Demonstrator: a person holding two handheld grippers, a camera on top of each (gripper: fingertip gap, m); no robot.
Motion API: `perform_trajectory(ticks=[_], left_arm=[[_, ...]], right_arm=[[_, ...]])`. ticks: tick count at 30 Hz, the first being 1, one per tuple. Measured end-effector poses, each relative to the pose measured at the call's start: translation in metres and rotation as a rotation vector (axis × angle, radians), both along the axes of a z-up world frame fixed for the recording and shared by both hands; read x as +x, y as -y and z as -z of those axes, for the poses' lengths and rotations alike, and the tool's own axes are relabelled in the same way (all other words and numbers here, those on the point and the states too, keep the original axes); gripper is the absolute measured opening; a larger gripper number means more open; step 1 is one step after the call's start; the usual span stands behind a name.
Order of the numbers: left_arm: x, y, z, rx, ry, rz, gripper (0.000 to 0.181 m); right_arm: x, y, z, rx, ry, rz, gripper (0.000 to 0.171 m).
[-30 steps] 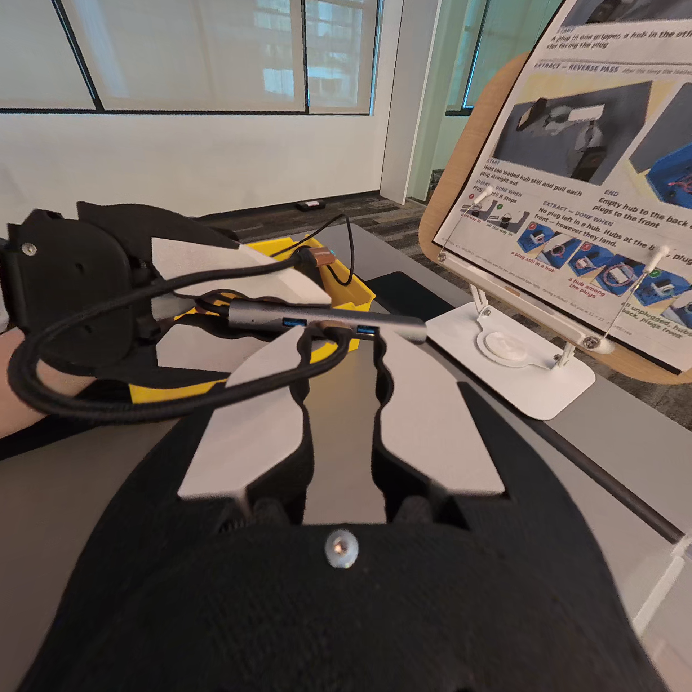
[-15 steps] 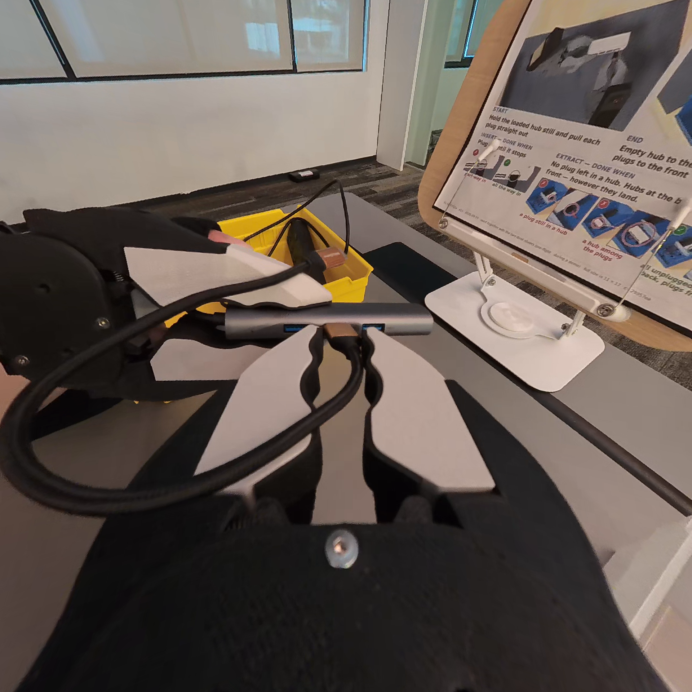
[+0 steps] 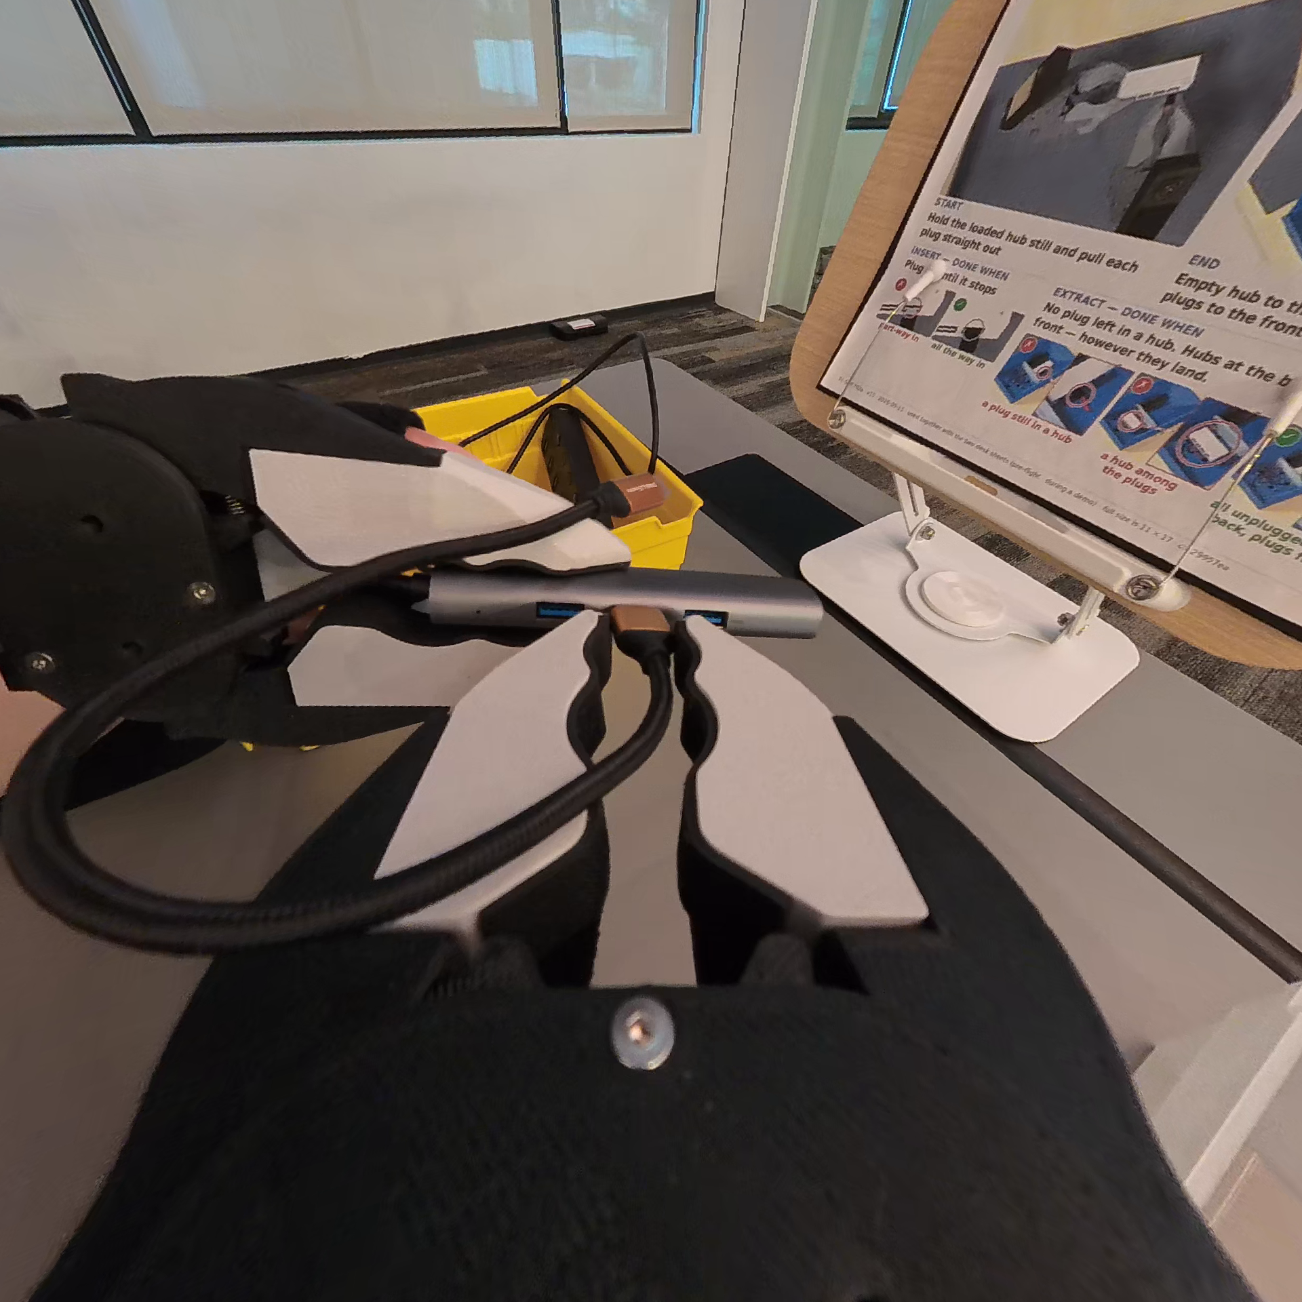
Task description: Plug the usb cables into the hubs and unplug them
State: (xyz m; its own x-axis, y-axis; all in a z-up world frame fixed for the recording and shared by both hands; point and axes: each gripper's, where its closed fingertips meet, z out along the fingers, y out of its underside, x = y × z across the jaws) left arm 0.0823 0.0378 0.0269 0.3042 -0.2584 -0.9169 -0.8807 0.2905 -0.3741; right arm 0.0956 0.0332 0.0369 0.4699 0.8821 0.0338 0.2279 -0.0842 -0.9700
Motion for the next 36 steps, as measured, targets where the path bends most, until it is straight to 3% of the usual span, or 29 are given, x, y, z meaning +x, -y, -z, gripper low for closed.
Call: perform_trajectory(ticks=[13,26,36], left_arm=[[-0.005,-0.007,0.014,-0.058,-0.028,-0.009,0.018],[-0.005,-0.001,0.005,-0.039,-0.053,-0.05,0.018],[-0.009,-0.004,0.009,-0.046,-0.068,-0.137,0.017]], right_arm=[[-0.003,-0.001,0.01,-0.003,0.023,0.0,0.015],[-0.003,0.005,0.002,-0.093,-0.064,-0.08,0.015],[-0.003,0.004,0.005,0.075,0.077,0.035,0.015]])
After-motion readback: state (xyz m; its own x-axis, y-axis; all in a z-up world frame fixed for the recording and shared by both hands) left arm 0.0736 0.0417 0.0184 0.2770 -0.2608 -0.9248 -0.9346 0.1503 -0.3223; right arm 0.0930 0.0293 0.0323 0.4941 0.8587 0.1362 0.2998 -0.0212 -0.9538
